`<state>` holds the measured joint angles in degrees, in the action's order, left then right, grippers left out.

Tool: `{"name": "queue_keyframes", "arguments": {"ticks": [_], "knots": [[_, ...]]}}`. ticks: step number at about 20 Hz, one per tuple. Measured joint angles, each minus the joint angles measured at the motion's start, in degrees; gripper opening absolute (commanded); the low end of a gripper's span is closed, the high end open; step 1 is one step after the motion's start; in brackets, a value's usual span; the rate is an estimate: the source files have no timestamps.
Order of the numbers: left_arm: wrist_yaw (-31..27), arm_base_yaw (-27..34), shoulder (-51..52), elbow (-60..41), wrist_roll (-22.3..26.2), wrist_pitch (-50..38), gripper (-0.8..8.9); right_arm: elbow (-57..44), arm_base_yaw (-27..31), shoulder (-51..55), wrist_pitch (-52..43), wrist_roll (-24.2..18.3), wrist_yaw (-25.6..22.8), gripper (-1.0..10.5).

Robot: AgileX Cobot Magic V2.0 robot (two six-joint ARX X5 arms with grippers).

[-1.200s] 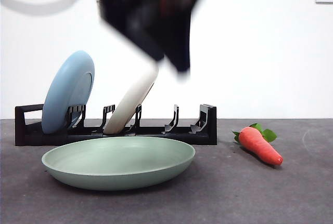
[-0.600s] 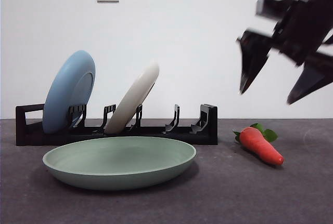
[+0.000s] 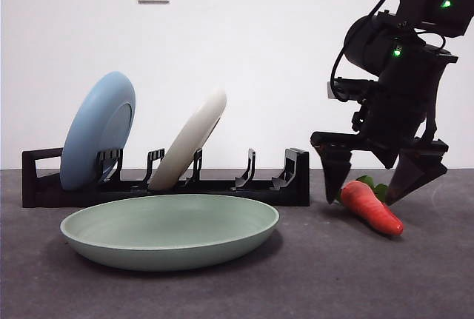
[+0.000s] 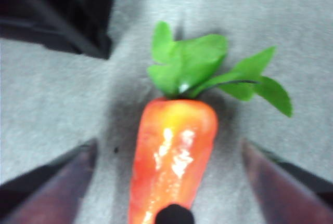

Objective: Take the green plate from the plate rack,put the plate on the table,take the carrot from the table,put the carrot in the plate

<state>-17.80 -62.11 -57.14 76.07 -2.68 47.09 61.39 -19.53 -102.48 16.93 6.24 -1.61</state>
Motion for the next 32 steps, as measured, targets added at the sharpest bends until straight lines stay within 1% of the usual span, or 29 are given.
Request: {"name": "queue_keyframes", "arguments": {"ticks": [1,2,4,5,7,11,13,15,17,18,19,21,24,26,28,32], "knots": [[0.00,0.00,0.00,0.00,0.00,0.09,3.15,0.00,0.00,0.00,-0.46,0.04,-0.02,2.2],[0.00,0.00,0.00,0.00,0.00,0.09,3.15,0.02,0.00,0.00,-0.72,0.24,-0.02,1.8],[0.00,0.00,0.00,0.00,0.00,0.09,3.15,0.02,0.04,0.00,-0.72,0.92,-0.09,1.8],[0.00,0.00,0.00,0.00,0.00,0.13,3.15,0.00,0.04,-0.04,-0.72,1.09,-0.09,1.4],[0.00,0.00,0.00,0.00,0.00,0.22,3.15,0.20,0.04,-0.31,-0.70,1.40,0.02,0.0],[0.00,0.00,0.00,0.00,0.00,0.24,3.15,0.44,0.04,-0.42,-0.33,1.51,0.07,-0.1],[0.00,0.00,0.00,0.00,0.00,0.24,3.15,0.44,0.00,0.77,2.95,1.51,0.07,-0.1],[0.00,0.00,0.00,0.00,0.00,0.24,3.15,0.37,-0.96,4.87,6.91,1.51,0.07,-0.1],[0.00,0.00,0.00,0.00,0.00,0.24,3.15,0.39,-3.69,11.91,9.49,1.51,0.66,-0.1],[0.00,0.00,0.00,0.00,0.00,0.24,3.15,0.42,-5.55,15.04,10.32,1.90,2.69,-0.1],[0.00,0.00,0.00,0.00,0.00,0.26,3.15,0.42,-7.85,17.03,10.38,2.56,4.11,-0.1],[0.00,0.00,0.00,0.00,0.00,0.24,3.15,0.44,-13.51,18.10,9.38,4.52,4.59,-0.1],[0.00,0.00,0.00,0.00,0.00,0.26,3.15,0.44,-21.66,14.78,3.32,7.78,4.63,-0.1],[0.00,0.00,0.00,0.00,0.00,0.26,3.15,0.44,-24.92,10.86,-1.73,9.51,4.63,-0.1],[0.00,0.00,0.00,0.00,0.00,0.28,3.15,0.44,-26.71,6.49,-5.75,10.93,4.66,-0.1],[0.00,0.00,0.00,0.00,0.00,0.76,3.15,0.44,-27.93,-1.66,-11.72,11.98,4.61,-0.1]]}}
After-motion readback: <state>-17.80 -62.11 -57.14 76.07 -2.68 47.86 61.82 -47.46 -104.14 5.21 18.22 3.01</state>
